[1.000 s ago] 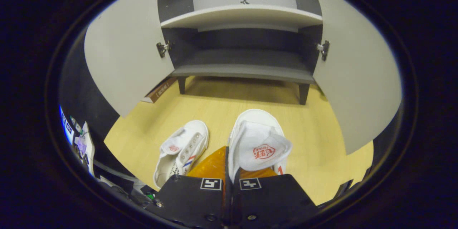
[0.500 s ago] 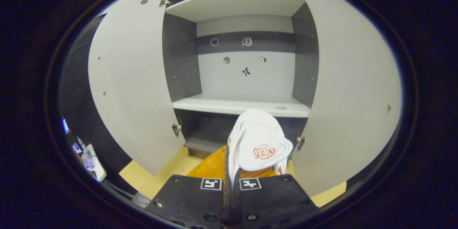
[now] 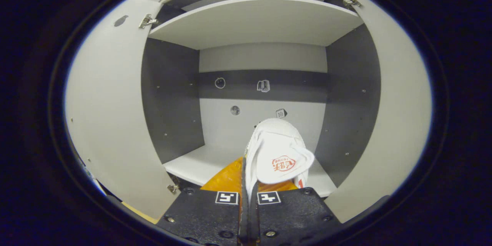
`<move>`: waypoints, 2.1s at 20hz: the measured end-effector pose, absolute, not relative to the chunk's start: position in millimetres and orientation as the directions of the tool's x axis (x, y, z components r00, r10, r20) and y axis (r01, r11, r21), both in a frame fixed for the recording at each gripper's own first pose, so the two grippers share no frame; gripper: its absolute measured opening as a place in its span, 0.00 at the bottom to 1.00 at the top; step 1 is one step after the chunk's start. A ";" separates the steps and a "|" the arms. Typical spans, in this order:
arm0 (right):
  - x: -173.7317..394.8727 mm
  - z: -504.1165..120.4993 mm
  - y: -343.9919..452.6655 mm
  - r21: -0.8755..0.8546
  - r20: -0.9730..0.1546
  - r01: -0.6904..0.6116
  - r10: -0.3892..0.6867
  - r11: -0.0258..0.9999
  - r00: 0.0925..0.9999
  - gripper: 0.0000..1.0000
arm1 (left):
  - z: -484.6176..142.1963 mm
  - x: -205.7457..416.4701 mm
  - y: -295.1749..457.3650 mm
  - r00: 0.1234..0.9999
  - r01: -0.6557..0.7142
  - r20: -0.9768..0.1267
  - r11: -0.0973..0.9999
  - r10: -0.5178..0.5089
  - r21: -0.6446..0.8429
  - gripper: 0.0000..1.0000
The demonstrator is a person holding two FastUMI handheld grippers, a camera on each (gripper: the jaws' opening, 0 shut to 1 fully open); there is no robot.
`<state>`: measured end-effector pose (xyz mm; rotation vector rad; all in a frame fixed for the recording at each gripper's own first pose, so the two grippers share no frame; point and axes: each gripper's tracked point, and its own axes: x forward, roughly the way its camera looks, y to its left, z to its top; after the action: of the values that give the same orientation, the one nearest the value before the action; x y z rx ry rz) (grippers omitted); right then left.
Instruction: Grab one shoe with the right hand and put it into the shoe cabinet, grab the other shoe with the left hand and put it into the shoe cabinet; then close the right door with the right hand and the left door with the left hand.
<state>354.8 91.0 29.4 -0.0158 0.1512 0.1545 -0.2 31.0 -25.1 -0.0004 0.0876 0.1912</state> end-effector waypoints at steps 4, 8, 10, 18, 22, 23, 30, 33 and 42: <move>417.2 22.3 94.9 -0.034 -0.183 -0.139 0.131 0.990 0.974 0.05 | -28.5 2.0 49.0 0.956 -0.274 -0.107 0.962 0.272 -0.009 0.97; 442.3 6.8 101.3 -0.032 -0.242 -0.142 0.131 0.989 0.961 0.05 | -30.3 -0.7 60.1 0.934 -0.339 -0.120 0.941 0.337 0.010 0.97; 451.6 -4.2 98.1 -0.011 -0.294 -0.135 0.126 0.991 0.947 0.05 | -31.9 -0.7 60.2 0.927 -0.353 -0.133 0.935 0.352 0.014 0.96; 478.4 -57.2 84.9 0.034 -0.483 -0.093 0.098 0.995 0.870 0.17 | -34.0 0.0 59.8 0.926 -0.349 -0.142 0.937 0.349 0.024 1.00; 468.1 -40.1 101.3 0.076 -0.439 -0.143 0.161 0.987 0.884 0.40 | -33.2 0.9 59.4 0.928 -0.347 -0.136 0.938 0.346 0.014 0.96; 464.3 -36.3 104.3 0.078 -0.430 -0.146 0.165 0.986 0.888 0.57 | -32.7 -0.3 59.8 0.929 -0.346 -0.136 0.938 0.344 0.010 0.96; 426.1 1.2 86.9 0.032 -0.297 -0.089 0.095 0.995 0.950 0.84 | -31.5 0.2 59.4 0.937 -0.329 -0.123 0.944 0.327 0.006 0.96; 382.1 31.5 93.4 0.047 -0.199 -0.133 0.140 0.990 0.970 0.81 | -30.7 -0.4 57.6 0.945 -0.308 -0.116 0.951 0.306 0.003 0.96; 189.9 77.8 68.3 0.048 0.059 -0.166 0.163 0.985 0.985 1.00 | -28.2 -14.7 44.6 0.979 -0.180 -0.090 0.984 0.181 0.016 0.96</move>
<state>189.9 68.3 77.8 0.0532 -0.0550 0.1658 -14.7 44.6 -28.2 0.0078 0.0918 0.1816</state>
